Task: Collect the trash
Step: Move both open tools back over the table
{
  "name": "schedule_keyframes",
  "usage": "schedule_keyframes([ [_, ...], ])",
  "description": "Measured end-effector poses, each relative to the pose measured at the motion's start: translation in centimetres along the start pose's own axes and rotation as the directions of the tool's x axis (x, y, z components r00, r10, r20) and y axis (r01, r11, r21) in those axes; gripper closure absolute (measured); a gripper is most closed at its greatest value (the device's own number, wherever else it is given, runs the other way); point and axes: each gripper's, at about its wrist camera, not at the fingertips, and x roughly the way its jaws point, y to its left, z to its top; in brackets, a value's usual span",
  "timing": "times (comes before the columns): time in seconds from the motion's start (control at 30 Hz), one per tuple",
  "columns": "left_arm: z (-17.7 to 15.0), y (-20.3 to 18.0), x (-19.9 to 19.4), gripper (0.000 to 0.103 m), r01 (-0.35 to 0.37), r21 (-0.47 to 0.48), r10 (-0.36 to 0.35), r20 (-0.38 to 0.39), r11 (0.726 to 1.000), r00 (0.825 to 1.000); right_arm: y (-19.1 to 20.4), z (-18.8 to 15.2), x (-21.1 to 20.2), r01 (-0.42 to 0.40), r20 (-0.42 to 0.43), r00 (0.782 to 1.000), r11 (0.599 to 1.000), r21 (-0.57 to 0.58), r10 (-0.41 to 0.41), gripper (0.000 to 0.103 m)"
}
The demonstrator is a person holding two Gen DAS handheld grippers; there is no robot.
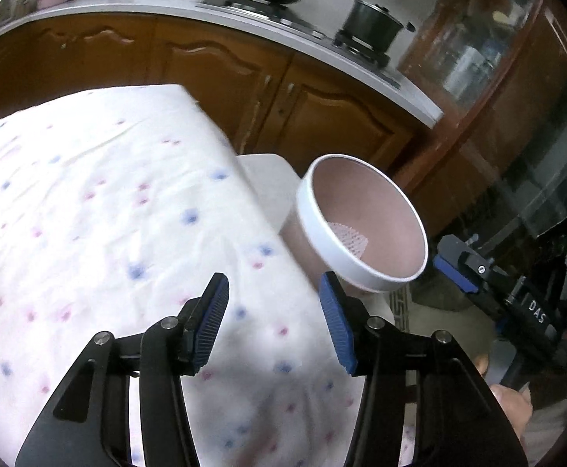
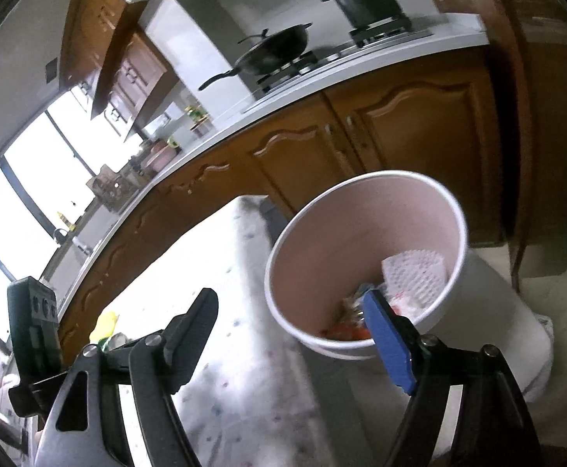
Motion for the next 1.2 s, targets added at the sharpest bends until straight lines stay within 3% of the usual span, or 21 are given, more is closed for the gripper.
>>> schedule_keyframes([
  [0.43, -4.1, 7.7, -6.1, 0.054, -0.079, -0.114, 0.085, 0.043, 0.990, 0.995, 5.5, -2.6, 1.9, -0.077, -0.062, 0.995, 0.995, -0.067, 0.073, 0.024],
  [0.83, -7.9, 14.9, -10.4, 0.054, -0.166, -0.229, 0.184, 0.062, 0.959, 0.981, 10.8, -5.3, 3.6, -0.147, -0.131, 0.983, 0.979, -0.141, 0.128, 0.023],
  [0.97, -8.7, 17.6, -11.6, 0.054, -0.208, -0.293, 0.237, 0.065, 0.933, 0.969, 12.4, -6.0, 4.0, -0.164, -0.148, 0.979, 0.973, -0.162, 0.140, 0.023],
  [1.1, -8.4, 20.9, -12.3, 0.038, -0.289, -0.376, 0.337, 0.068, 0.880, 0.939, 13.4, -6.5, 4.5, -0.182, -0.166, 0.974, 0.969, -0.170, 0.154, 0.023],
  [1.2, -7.4, 22.9, -12.0, 0.035, -0.291, -0.425, 0.348, 0.062, 0.858, 0.936, 14.1, -6.8, 5.1, -0.192, -0.178, 0.971, 0.966, -0.175, 0.161, 0.022],
])
